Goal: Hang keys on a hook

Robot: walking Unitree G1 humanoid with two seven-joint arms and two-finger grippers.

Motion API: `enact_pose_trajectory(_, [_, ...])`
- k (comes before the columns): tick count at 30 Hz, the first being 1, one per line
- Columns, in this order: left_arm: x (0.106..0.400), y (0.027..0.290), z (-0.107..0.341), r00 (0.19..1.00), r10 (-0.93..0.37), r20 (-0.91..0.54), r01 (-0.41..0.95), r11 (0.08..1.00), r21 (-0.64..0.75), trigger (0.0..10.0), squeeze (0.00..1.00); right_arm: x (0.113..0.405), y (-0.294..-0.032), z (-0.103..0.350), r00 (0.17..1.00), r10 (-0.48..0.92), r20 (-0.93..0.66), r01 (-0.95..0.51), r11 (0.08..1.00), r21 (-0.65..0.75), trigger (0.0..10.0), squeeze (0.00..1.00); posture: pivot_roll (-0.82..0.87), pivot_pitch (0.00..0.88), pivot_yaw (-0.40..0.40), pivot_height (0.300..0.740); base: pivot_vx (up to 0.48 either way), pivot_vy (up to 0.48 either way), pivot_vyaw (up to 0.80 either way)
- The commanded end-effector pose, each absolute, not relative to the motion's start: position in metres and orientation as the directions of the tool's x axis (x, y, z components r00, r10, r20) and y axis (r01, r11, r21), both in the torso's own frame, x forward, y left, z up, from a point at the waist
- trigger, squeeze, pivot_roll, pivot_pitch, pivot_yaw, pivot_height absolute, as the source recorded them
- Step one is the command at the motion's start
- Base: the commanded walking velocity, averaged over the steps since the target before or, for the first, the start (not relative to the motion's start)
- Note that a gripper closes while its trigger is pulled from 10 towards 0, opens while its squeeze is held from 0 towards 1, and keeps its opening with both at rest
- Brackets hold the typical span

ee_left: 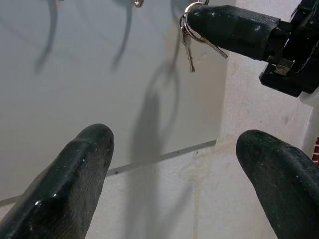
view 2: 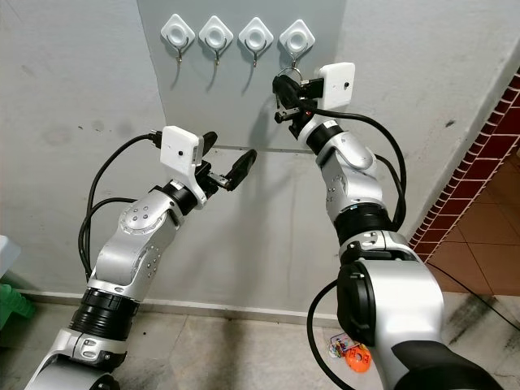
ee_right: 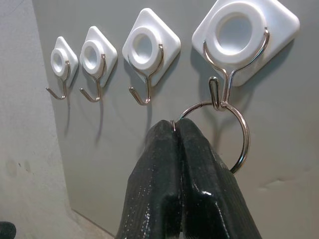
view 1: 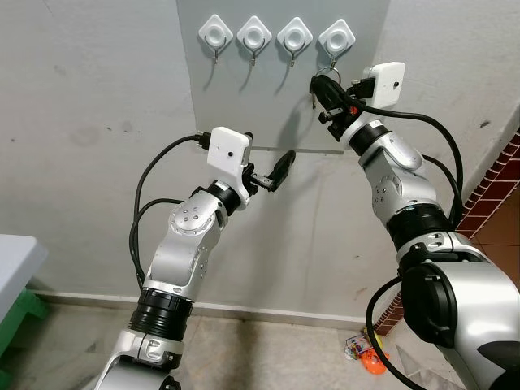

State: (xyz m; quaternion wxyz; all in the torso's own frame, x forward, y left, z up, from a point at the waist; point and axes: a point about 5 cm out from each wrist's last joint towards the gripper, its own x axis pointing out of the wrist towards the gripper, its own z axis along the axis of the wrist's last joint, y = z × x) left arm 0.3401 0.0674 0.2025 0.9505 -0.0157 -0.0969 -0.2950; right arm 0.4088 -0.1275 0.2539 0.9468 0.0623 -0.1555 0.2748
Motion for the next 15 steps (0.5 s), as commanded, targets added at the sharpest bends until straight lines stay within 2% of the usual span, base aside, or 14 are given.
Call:
enact_pose_trajectory(1, [0.34,0.07,0.204,0.813,-0.548,0.195,0.555,0.832,0.025,10.0,0.0,0.408,-0.125,0.241,0.807,0.517,0.286,-0.554,0.83,0.062,10.0,0.0,0.04,0.0,0.034,0.74,0.0,0.0,0.0])
enact_pose_trajectory(2, [0.34,0.07,0.204,0.813,-0.549,0.196,0.555,0.831,0.025,10.0,0.0,0.408,-0.126,0.242,0.804,0.515,0.298,-0.558,0.826,0.08,10.0,0.62,0.04,0.0,0.033,0.74,0.0,0.0,0.0])
enact_pose_trajectory(4, [0.34,0.07,0.204,0.812,-0.549,0.196,0.556,0.831,0.025,10.0,0.0,0.408,-0.126,0.243,0.801,0.514,0.306,-0.562,0.822,0.092,10.0,0.62,0.04,0.0,0.033,0.74,0.0,0.0,0.0])
enact_pose_trajectory(5, [0.34,0.07,0.205,0.814,-0.547,0.196,0.554,0.832,0.025,10.0,0.0,0.408,-0.128,0.246,0.799,0.503,0.331,-0.56,0.822,0.101,10.0,1.0,0.04,0.0,0.033,0.74,0.0,0.0,0.0])
enact_pose_trajectory(15, [0.34,0.071,0.204,0.828,-0.524,0.2,0.531,0.847,0.02,10.0,0.0,0.406,-0.138,0.256,0.81,0.364,0.459,-0.492,0.849,0.194,10.0,1.0,0.05,0.0,0.027,0.74,0.0,0.0,0.0])
